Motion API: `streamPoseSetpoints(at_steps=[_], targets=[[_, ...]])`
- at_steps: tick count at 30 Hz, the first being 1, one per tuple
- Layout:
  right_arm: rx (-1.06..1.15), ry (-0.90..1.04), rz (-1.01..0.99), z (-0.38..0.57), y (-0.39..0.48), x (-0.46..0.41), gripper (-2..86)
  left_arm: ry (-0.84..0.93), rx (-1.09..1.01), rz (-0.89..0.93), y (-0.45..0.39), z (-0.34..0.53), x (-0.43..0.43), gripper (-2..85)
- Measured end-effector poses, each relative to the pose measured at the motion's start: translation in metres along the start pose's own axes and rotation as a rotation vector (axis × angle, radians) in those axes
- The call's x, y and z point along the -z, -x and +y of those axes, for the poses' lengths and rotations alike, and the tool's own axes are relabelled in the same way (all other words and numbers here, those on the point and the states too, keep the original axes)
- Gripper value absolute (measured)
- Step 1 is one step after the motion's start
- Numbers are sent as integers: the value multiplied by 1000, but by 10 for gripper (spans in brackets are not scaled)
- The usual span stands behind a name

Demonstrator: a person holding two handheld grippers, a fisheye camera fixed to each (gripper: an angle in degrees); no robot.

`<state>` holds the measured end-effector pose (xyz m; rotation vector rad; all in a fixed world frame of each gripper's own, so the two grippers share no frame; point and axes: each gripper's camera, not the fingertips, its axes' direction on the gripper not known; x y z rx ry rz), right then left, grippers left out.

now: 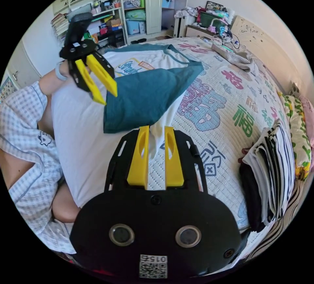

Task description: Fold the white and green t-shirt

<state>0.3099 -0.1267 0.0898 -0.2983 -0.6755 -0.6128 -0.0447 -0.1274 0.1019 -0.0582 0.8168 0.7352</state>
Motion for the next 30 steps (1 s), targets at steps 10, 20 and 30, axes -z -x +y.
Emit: streamPoseSetpoints(at_steps=[10, 20, 30], targets=[[-27, 37, 49, -16, 9, -35, -2, 120, -104, -84, -42, 2, -34, 1], [-26, -205, -21, -30, 36, -21, 74, -16, 135, -224, -9, 19, 51, 53], [338, 59, -39, -88, 125, -97, 44, -22, 440, -160, 59, 58, 78, 19]])
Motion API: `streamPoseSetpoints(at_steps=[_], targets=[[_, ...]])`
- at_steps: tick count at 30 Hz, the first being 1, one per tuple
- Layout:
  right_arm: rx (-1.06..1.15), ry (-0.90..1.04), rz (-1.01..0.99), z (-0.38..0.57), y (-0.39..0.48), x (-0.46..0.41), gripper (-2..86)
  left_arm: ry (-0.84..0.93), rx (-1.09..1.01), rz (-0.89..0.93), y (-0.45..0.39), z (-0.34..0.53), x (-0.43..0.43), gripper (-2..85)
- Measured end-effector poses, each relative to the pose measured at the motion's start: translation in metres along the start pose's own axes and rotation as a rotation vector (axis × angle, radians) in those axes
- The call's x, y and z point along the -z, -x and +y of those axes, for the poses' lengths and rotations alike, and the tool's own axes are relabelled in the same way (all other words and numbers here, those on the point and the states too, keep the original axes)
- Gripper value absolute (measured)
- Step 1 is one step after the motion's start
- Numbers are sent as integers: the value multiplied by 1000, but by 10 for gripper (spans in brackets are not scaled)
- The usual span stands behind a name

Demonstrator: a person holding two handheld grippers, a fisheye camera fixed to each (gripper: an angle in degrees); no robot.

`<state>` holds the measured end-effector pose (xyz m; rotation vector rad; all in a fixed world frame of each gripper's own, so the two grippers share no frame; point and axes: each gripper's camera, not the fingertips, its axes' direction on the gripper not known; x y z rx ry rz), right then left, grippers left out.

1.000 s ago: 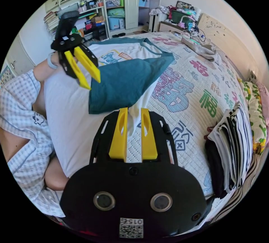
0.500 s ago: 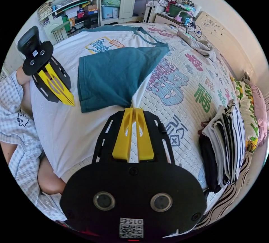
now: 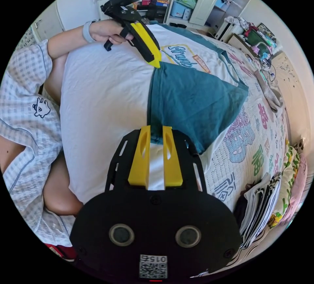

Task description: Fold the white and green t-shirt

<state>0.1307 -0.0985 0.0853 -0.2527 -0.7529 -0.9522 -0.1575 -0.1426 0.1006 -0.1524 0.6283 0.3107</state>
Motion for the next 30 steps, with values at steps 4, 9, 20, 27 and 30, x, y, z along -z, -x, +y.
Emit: streamPoseSetpoints(at_steps=[4, 9, 20, 27, 30], targets=[[-8, -13, -45, -8, -5, -8, 5, -6, -10, 16, 0, -2, 19, 5], [11, 9, -32, -38, 2, -32, 16, 52, -16, 2, 4, -7, 25, 8], [-149, -212, -259, -125, -17, -17, 68, -197, 251, -99, 85, 88, 202, 62], [-220, -247, -185, -319, -21, -52, 64, -525, 659, -63, 212, 221, 263, 83], [-214, -207, -172, -413, -25, -81, 63, -557, 709, 17, 254, 240, 260, 88]])
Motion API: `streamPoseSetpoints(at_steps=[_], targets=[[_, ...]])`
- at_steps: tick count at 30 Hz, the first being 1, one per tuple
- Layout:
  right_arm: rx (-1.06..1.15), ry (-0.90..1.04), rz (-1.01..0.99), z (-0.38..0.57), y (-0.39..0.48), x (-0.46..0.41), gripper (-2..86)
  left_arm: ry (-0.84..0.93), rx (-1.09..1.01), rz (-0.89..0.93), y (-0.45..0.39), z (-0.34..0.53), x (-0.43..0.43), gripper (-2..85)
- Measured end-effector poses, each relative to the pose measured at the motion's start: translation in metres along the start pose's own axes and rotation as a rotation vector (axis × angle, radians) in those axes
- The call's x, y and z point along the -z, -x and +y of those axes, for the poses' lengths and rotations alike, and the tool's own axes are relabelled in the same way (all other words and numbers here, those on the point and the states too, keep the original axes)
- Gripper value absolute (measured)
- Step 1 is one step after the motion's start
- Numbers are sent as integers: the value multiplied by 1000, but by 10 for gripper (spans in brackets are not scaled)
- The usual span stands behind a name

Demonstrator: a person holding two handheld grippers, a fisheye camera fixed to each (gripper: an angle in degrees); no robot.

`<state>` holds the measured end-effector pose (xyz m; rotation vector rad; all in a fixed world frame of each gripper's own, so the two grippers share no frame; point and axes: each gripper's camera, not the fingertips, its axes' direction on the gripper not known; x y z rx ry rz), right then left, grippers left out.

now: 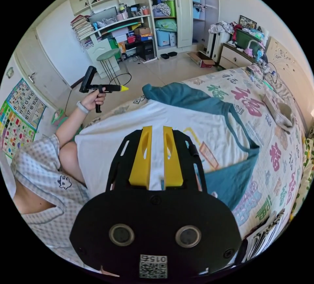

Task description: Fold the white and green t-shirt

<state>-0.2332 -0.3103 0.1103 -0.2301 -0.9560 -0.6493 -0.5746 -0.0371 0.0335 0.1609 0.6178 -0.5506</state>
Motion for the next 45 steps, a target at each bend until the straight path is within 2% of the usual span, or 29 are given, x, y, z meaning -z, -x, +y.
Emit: streamPoseSetpoints(at_steps=[8, 12, 16, 18, 21, 23, 27, 30, 32, 35, 39, 43, 45], targets=[[-40, 197, 120, -210, 7, -159, 72, 27, -101, 115, 33, -33, -20, 100], [16, 360, 256, -286, 20, -249, 86, 68, -230, 151, 33, -34, -27, 49], [74, 507, 294, -324, 32, -315, 96, 33, -248, 214, 48, -13, -8, 12], [118, 654, 385, -339, 37, -354, 95, 15, -229, 268, 61, -3, 2, 2], [171, 744, 526, -347, 41, -380, 61, -4, -243, 270, 66, 4, 8, -4], [197, 739, 537, -352, 44, -382, 5, -7, -242, 273, 68, 6, 12, -5], [124, 669, 360, -370, 39, -362, -4, -16, -236, 273, 71, 11, 24, -6], [59, 644, 247, -379, 29, -348, 6, -20, -257, 260, 65, 15, 34, -6], [50, 700, 194, -381, 27, -351, 68, -24, -278, 241, 60, 18, 38, -6], [117, 741, 268, -379, 35, -356, 84, -24, -291, 216, 58, 27, 41, -6], [224, 791, 383, -375, 46, -357, 4, -18, -277, 233, 65, 40, 40, -6], [183, 734, 327, -377, 35, -335, -8, -31, -266, 245, 70, 50, 42, -6], [134, 623, 245, -379, 24, -302, -9, -42, -275, 238, 68, 57, 45, -6]])
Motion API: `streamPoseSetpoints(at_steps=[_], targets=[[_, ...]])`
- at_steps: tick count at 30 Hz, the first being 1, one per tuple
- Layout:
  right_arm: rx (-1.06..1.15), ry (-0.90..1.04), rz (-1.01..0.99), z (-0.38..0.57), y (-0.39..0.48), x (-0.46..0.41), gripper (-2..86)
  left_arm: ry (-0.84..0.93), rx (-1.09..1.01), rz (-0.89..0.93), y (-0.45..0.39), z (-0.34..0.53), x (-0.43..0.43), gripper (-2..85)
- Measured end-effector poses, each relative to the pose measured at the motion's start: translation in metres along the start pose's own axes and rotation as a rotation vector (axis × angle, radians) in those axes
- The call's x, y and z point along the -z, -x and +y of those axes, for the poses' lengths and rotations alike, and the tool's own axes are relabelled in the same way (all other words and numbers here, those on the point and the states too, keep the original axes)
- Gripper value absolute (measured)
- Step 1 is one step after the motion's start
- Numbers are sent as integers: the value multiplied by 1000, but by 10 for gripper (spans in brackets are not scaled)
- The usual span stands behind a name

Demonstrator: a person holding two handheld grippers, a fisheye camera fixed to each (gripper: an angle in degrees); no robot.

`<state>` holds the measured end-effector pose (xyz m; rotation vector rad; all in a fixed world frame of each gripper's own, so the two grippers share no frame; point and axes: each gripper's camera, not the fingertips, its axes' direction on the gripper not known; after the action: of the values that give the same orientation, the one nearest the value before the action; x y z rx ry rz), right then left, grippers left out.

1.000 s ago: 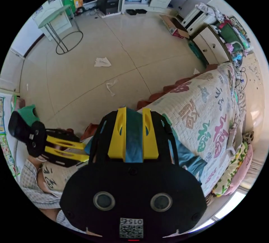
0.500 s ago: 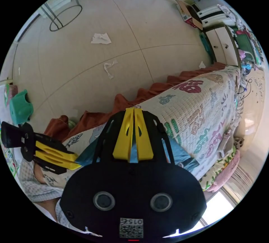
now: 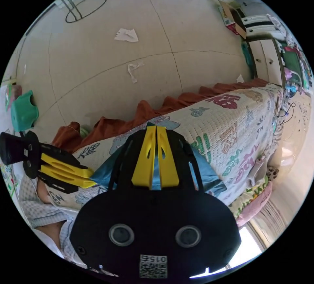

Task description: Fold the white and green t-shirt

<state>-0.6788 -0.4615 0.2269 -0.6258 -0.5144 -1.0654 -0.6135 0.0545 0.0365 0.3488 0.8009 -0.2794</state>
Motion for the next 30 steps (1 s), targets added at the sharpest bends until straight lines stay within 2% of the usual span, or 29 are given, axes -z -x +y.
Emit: streamPoseSetpoints(at_steps=[4, 7, 12, 14, 16, 18, 20, 23, 28, 30], targets=[[-43, -193, -91, 53, -29, 43, -10, -8, -46, -26, -16, 0, 10, -7], [-88, -376, -174, 127, -58, 75, -10, -13, -124, -36, -45, -8, 18, -8], [-270, -622, -277, 303, -111, 75, -6, 77, -334, 21, -130, -10, -7, -6], [-349, -636, -357, 359, -127, 49, -2, 150, -403, 31, -160, -1, -30, -2], [-431, -566, -381, 404, -140, 17, 8, 270, -457, 39, -183, 12, -58, 6], [-501, -533, -378, 457, -151, -8, 55, 393, -478, 55, -200, 32, -81, 22], [-492, -582, -399, 484, -153, -10, 69, 374, -457, 22, -207, 38, -79, 36], [-414, -594, -410, 493, -149, -5, 85, 356, -429, -81, -223, 36, -83, 65], [-341, -524, -445, 470, -149, -13, 99, 509, -448, -212, -257, 52, -148, 84], [-363, -487, -376, 469, -151, -17, 72, 583, -475, -317, -264, 61, -185, 78]])
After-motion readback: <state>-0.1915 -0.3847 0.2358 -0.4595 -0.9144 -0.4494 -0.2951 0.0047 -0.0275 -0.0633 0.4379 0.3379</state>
